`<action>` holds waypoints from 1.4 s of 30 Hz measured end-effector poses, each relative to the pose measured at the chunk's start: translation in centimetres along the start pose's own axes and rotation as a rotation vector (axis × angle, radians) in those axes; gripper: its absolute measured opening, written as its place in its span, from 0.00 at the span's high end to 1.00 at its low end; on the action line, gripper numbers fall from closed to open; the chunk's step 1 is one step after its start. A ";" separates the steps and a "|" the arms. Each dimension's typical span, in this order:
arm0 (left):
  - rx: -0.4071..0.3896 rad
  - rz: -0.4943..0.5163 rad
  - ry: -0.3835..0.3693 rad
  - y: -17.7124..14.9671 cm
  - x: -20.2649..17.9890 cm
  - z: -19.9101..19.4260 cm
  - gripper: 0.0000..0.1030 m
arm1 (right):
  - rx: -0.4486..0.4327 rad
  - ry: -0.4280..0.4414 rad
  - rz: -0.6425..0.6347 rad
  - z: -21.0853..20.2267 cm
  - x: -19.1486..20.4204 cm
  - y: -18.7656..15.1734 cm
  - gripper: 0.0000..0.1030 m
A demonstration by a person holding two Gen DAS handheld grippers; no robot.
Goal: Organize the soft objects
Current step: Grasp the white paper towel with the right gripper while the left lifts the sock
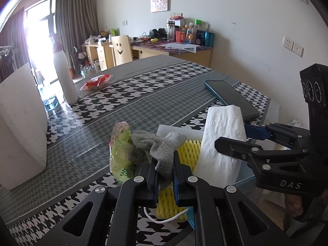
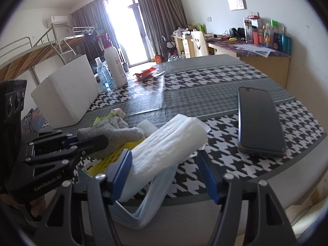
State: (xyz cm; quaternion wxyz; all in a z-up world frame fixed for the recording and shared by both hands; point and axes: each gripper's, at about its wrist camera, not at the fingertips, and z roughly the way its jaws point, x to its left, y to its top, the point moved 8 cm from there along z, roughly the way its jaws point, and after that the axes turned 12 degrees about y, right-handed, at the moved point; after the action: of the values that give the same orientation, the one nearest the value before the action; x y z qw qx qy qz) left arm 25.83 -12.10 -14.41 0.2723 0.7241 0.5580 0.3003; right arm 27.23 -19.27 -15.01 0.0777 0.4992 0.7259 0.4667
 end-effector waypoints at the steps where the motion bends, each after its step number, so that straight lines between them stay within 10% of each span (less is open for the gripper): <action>1: -0.001 0.000 -0.004 0.0 0.0 0.0 0.89 | 0.000 -0.001 0.006 0.1 0.0 0.1 0.42; 13: -0.044 -0.038 -0.035 0.8 0.7 -1.7 0.93 | 0.005 -0.014 -0.068 -0.1 1.8 0.9 0.84; 42: -0.202 -0.127 0.050 3.7 6.2 -9.5 0.93 | -0.113 -0.042 -0.210 -3.9 7.3 5.8 0.93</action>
State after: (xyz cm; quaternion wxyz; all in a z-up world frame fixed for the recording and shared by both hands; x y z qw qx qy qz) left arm 22.39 -6.41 -4.51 0.3485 0.6485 0.5761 0.3550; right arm 25.17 -15.44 -5.89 0.1694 0.4251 0.7448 0.4856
